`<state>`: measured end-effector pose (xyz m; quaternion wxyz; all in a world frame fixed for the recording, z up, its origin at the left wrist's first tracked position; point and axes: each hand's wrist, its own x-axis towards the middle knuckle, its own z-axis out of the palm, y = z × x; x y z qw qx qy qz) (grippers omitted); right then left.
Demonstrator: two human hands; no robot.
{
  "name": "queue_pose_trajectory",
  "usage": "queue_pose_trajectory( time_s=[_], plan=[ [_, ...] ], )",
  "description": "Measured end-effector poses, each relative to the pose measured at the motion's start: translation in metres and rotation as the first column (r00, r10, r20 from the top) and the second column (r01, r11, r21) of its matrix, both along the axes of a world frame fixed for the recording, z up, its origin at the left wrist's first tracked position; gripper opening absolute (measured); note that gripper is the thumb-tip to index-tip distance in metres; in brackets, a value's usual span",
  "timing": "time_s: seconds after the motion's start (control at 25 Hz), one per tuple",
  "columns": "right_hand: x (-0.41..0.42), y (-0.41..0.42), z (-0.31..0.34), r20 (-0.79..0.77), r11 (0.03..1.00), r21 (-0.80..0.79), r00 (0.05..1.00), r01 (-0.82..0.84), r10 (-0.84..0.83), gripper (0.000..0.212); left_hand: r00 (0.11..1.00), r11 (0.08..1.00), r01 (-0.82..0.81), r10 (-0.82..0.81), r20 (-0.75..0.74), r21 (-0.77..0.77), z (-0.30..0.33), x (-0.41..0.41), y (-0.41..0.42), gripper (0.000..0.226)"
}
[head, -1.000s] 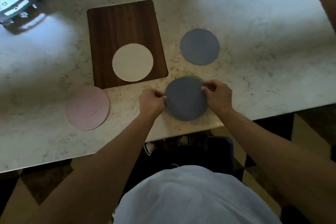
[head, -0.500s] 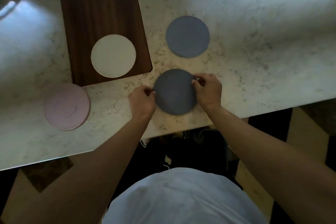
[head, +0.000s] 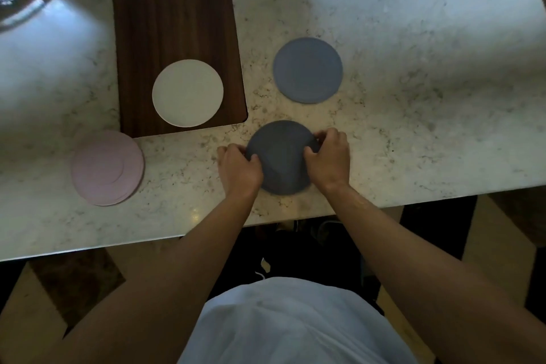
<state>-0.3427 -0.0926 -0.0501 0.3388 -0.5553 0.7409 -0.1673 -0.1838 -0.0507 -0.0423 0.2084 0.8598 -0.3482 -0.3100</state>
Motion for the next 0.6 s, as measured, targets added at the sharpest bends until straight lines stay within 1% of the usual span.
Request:
queue_pose_trajectory(
  time_s=[0.08, 0.16, 0.24, 0.36, 0.48, 0.56, 0.6],
  plan=[
    [-0.001, -0.002, 0.005, 0.095, 1.0, 0.03, 0.995, 0.007, -0.009, 0.024, 0.998, 0.999, -0.041, 0.041, -0.045, 0.018, 0.001, 0.003, -0.004, 0.018],
    [0.004, -0.001, 0.01, 0.172, 0.997, 0.071, 0.985, 0.017, -0.029, 0.021, 0.985, 0.991, -0.121, 0.127, -0.119, 0.051, 0.004, 0.009, -0.004, 0.015],
    [0.013, 0.003, 0.014, 0.191, 0.997, 0.076, 0.981, 0.02, -0.034, 0.019, 0.963, 0.977, -0.204, 0.212, -0.164, 0.067, 0.004, 0.022, 0.0, 0.015],
    [0.044, 0.003, 0.018, 0.222, 0.997, 0.069, 0.975, -0.029, 0.013, 0.017, 0.938, 0.957, -0.28, 0.288, -0.193, 0.072, 0.006, 0.054, 0.008, 0.013],
    [0.089, 0.003, 0.025, 0.281, 0.993, 0.063, 0.957, -0.097, 0.076, 0.017, 0.916, 0.941, -0.337, 0.334, -0.223, 0.025, 0.01, 0.101, 0.018, 0.015],
    [0.128, 0.006, 0.028, 0.331, 0.99, 0.062, 0.938, -0.128, 0.1, 0.018, 0.904, 0.922, -0.386, 0.37, -0.216, -0.036, 0.018, 0.141, 0.03, 0.007],
    [0.146, 0.008, 0.029, 0.331, 0.986, 0.063, 0.935, -0.152, 0.124, 0.019, 0.899, 0.912, -0.407, 0.389, -0.202, -0.055, 0.023, 0.16, 0.037, 0.004]
  ],
)
